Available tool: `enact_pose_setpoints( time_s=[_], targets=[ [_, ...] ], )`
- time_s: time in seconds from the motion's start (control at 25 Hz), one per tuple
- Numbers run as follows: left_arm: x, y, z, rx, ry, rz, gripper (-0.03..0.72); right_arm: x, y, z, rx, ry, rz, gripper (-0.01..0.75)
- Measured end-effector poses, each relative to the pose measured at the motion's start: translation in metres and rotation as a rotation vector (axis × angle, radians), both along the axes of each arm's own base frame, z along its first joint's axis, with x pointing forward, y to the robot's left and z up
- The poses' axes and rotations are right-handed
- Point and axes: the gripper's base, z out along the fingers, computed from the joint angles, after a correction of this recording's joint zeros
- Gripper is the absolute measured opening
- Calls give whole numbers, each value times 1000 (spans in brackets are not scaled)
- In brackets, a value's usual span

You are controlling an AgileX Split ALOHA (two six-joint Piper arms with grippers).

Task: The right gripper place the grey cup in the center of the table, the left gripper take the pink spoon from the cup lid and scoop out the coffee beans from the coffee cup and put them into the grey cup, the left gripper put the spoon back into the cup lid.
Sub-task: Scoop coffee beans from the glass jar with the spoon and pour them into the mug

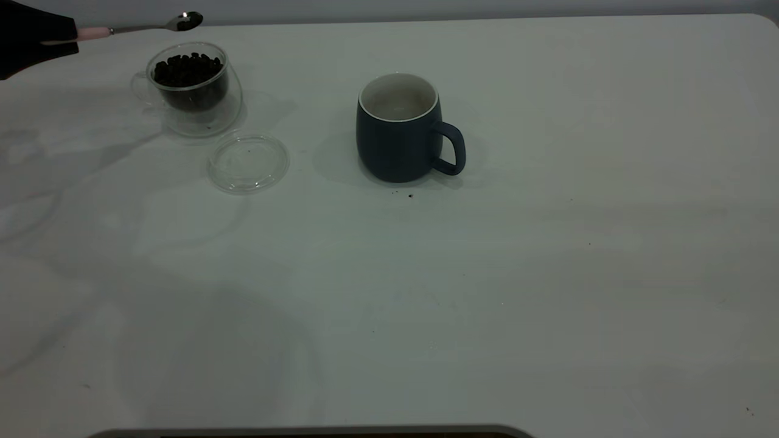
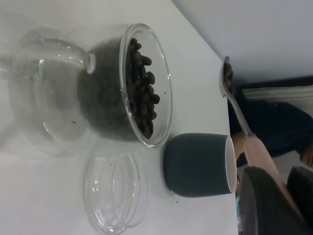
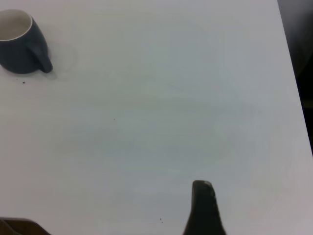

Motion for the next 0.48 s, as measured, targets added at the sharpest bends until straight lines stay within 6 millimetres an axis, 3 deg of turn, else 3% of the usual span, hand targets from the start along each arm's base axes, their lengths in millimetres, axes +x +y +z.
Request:
enact_pose_setpoints(
  time_s=[0.24,0.48],
  targets=[
    [1,-4,0,-11,15,-5,127,0,0,0,0,0,0,591],
    [6,-26,0,-13,21,-58,127,0,0,0,0,0,0,591]
  ],
)
